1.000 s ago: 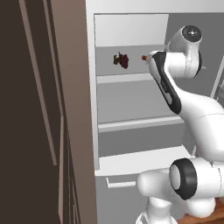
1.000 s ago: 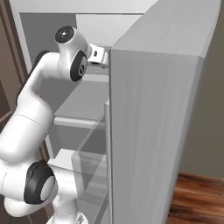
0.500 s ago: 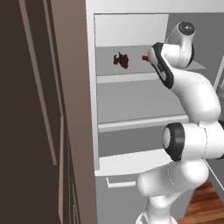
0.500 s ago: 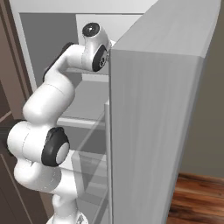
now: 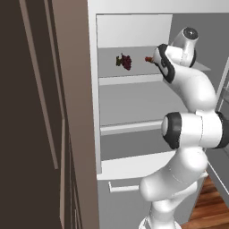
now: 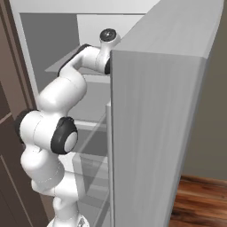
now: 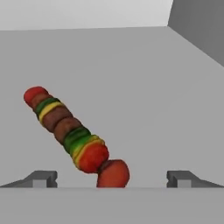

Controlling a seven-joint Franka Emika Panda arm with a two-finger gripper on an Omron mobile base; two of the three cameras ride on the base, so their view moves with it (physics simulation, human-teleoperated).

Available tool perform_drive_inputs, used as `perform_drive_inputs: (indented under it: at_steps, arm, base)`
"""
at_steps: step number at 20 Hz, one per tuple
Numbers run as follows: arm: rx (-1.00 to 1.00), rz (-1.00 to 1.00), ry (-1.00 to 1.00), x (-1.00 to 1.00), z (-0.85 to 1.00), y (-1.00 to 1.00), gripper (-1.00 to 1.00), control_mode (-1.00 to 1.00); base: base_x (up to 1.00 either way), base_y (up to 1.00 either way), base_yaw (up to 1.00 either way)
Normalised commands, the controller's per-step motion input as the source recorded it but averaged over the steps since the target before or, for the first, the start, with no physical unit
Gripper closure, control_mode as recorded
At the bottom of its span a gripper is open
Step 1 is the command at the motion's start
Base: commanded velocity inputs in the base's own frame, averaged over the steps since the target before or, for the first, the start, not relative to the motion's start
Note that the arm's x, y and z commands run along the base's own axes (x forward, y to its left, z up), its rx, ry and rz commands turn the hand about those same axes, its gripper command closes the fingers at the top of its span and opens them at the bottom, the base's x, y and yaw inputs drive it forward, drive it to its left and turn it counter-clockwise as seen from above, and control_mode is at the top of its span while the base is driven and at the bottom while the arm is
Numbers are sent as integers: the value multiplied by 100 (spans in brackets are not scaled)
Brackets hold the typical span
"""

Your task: Move the grapes and kebabs from the top shelf to the second highest shelf to make space. Then, place the pitcher from the counter on the cleared top shelf.

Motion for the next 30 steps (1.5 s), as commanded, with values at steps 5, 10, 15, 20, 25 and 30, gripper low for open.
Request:
perform_drive_inputs:
  at_steps: [5,10,15,20,25,30]
  arm:
    - [-2,8,0,24,-8,-4,-100,-100]
    - [-3,8,1,34,-14,0,-100,-100]
    - [-4,8,0,33,-16,0,-100,-100]
    - [-8,5,1,26,-21,10,100,-100]
    - [-15,1,0,2,-24,47,100,-100]
    - [-19,0,-6,-32,-12,62,100,-100]
  base:
    - [0,0,0]
    - [0,0,0]
    - [0,0,0]
    - [0,0,0]
    - [0,0,0]
    - [0,0,0]
